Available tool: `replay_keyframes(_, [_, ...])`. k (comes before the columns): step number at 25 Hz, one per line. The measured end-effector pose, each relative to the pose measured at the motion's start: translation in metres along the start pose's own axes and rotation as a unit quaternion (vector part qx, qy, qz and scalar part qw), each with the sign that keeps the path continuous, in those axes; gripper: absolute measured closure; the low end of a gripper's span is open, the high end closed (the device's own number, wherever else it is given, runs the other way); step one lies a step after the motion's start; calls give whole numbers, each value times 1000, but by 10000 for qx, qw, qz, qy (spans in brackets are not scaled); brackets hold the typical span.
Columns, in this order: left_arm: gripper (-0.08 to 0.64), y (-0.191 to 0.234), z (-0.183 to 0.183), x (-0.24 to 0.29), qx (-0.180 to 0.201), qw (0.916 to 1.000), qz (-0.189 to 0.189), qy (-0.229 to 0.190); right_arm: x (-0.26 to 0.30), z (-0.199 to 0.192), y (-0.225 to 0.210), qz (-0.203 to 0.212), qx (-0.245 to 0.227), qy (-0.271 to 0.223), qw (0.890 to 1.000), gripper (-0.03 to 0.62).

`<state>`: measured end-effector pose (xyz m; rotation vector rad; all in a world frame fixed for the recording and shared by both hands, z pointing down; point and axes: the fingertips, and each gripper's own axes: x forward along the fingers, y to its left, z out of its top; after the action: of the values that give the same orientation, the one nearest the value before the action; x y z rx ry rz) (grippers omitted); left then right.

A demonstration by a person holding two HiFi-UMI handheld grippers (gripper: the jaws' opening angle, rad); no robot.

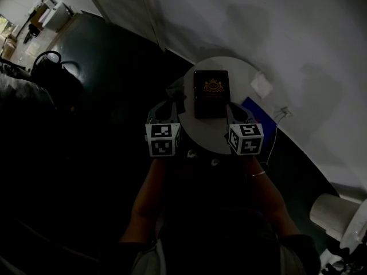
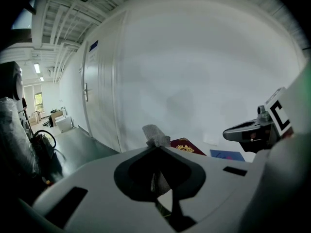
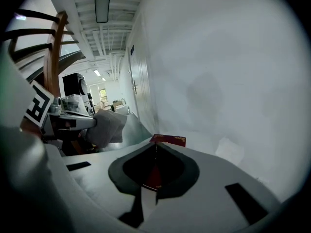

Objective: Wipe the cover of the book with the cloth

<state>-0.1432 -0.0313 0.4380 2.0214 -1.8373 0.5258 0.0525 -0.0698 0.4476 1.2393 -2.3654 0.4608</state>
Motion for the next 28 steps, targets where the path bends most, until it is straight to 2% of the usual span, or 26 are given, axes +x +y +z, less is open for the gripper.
replay_keyframes(6, [537,-18,10,-6,86,9999,64,-88,-13,11,-9,102,-7,-166,9998,563])
replay_keyframes(10, [537,-34,18,-10,280,9994,76,-162,-23,14,-17,148,5,-297,9995,565])
replay_keyframes(17, [537,-59,29,-22,335,9988,131,-322,-48,25,-25,313,-83,-629,9975,565])
replay_keyframes(28, [537,-91,40,-44,131,9976,209,-645,-82,31,-36,546,-118,-957,9938,565])
